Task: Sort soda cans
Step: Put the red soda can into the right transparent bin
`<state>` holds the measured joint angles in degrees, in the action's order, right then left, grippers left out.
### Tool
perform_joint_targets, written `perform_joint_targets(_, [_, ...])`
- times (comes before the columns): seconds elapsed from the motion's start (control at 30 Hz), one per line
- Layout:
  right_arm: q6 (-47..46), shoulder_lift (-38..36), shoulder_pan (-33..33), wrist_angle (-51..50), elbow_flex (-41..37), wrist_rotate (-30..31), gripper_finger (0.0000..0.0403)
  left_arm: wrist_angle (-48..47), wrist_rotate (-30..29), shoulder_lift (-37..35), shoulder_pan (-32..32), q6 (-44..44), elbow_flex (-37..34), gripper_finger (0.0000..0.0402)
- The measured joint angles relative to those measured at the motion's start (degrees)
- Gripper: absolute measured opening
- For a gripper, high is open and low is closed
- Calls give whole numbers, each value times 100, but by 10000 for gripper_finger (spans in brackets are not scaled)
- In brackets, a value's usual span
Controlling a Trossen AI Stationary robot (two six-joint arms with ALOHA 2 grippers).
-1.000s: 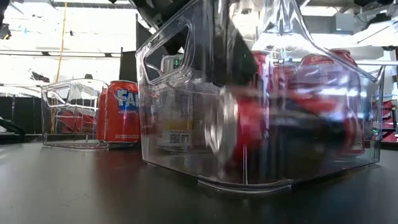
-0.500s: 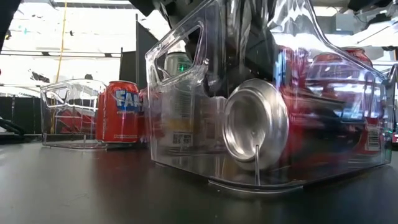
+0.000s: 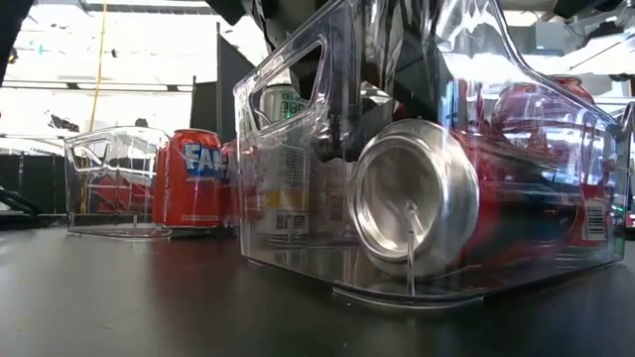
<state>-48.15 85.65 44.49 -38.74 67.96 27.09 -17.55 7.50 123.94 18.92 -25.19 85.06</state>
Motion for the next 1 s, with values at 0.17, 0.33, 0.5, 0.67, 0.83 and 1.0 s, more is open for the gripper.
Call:
perform_joint_targets(0.17, [16,0,-67,-5,0,-265,255,63,277,0,-44,-147,2,293])
perform_joint_targets(0.33, [11,132,-236,127,0,-430,255,64,422,-7,-68,-144,2,293])
perform_joint_targets(0.5, [2,601,-441,418,0,-1043,255,9,233,-225,-39,80,-30,293])
perform_joint_targets(0.67, [-106,973,-507,480,144,-1139,255,-244,-180,-642,98,403,-70,292])
perform_joint_targets(0.83, [-452,1243,-632,427,423,-1178,255,-631,-586,-944,176,427,-87,292])
perform_joint_targets(1.0, [-828,1419,-863,371,615,-1179,255,-860,-862,-1034,235,669,-79,292])
